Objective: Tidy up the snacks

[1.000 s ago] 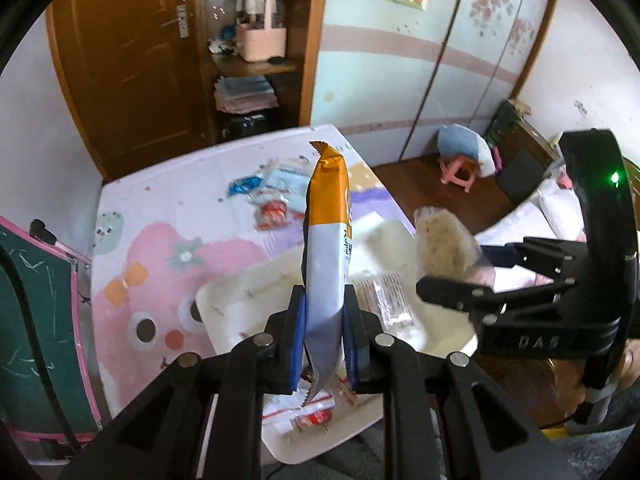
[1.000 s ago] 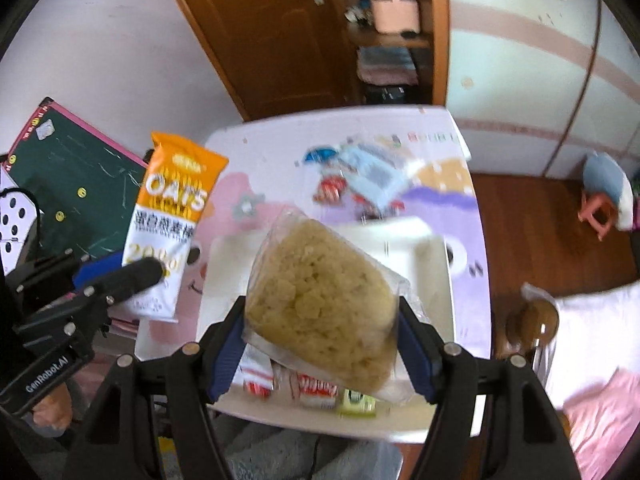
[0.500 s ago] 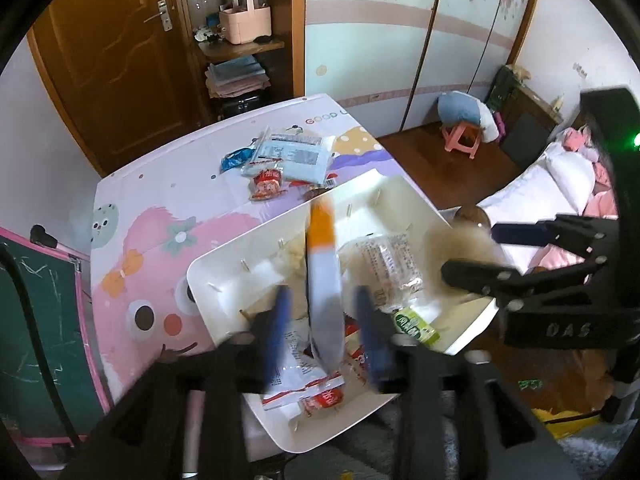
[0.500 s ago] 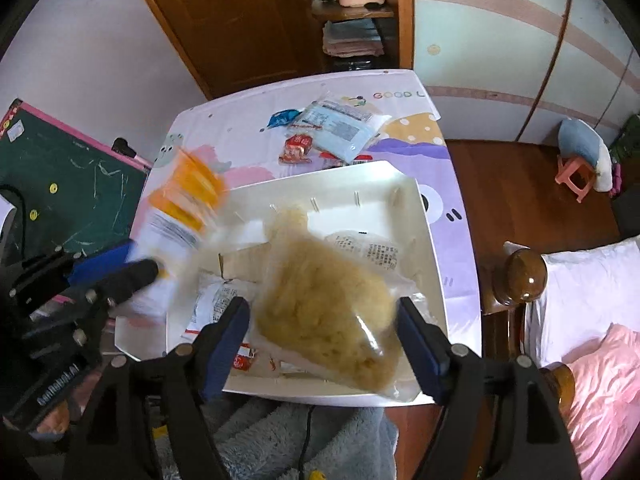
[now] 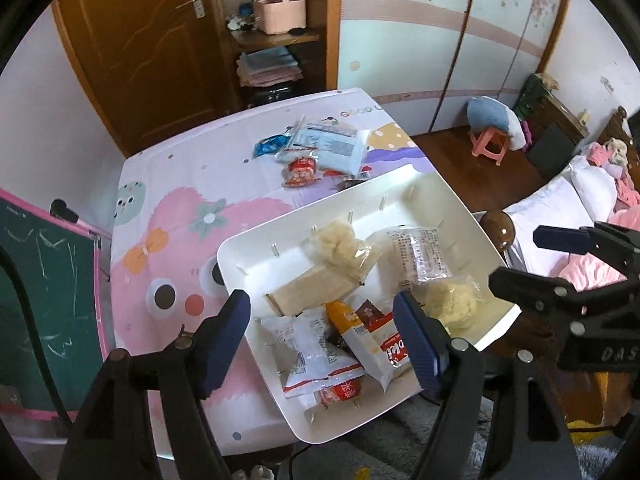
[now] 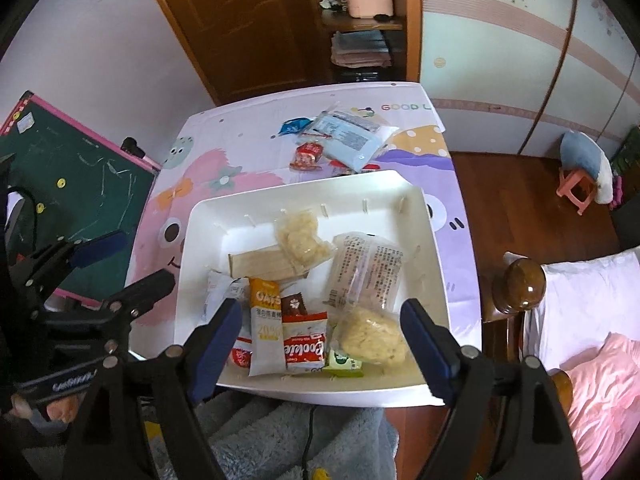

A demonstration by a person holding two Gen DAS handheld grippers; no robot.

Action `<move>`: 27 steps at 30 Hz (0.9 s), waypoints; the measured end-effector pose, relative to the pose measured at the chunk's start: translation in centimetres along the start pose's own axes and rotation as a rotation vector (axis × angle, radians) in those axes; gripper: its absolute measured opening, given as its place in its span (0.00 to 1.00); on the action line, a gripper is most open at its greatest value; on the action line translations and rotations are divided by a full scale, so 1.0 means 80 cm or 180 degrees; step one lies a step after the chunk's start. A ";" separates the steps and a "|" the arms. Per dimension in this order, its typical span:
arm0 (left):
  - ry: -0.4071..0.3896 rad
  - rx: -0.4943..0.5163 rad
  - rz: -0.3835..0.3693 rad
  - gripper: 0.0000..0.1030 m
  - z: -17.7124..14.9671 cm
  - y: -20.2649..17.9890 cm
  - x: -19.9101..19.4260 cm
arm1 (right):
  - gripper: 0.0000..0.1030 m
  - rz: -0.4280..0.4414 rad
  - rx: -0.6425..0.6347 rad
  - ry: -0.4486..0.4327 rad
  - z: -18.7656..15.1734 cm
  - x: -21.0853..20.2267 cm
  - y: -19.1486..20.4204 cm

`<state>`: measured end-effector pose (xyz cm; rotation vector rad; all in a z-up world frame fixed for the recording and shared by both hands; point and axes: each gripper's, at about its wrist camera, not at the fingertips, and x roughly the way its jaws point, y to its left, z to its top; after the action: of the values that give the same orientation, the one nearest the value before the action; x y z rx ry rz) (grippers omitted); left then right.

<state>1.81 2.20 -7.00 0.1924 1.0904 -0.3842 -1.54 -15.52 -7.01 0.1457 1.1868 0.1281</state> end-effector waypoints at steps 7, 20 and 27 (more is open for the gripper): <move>-0.0007 -0.0081 -0.0024 0.71 0.000 0.006 -0.003 | 0.79 -0.0035 -0.0103 -0.0017 -0.001 -0.005 0.008; -0.0029 -0.0188 -0.0046 0.71 0.011 0.011 -0.001 | 0.80 -0.0037 -0.0098 -0.0017 0.003 -0.005 0.003; -0.0016 -0.0240 -0.0037 0.71 0.023 0.014 0.007 | 0.79 -0.0048 -0.0075 0.0025 0.015 0.003 -0.007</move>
<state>3.98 2.46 -6.68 0.1184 1.0996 -0.3534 -0.36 -16.06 -6.88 0.1157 1.1936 0.1293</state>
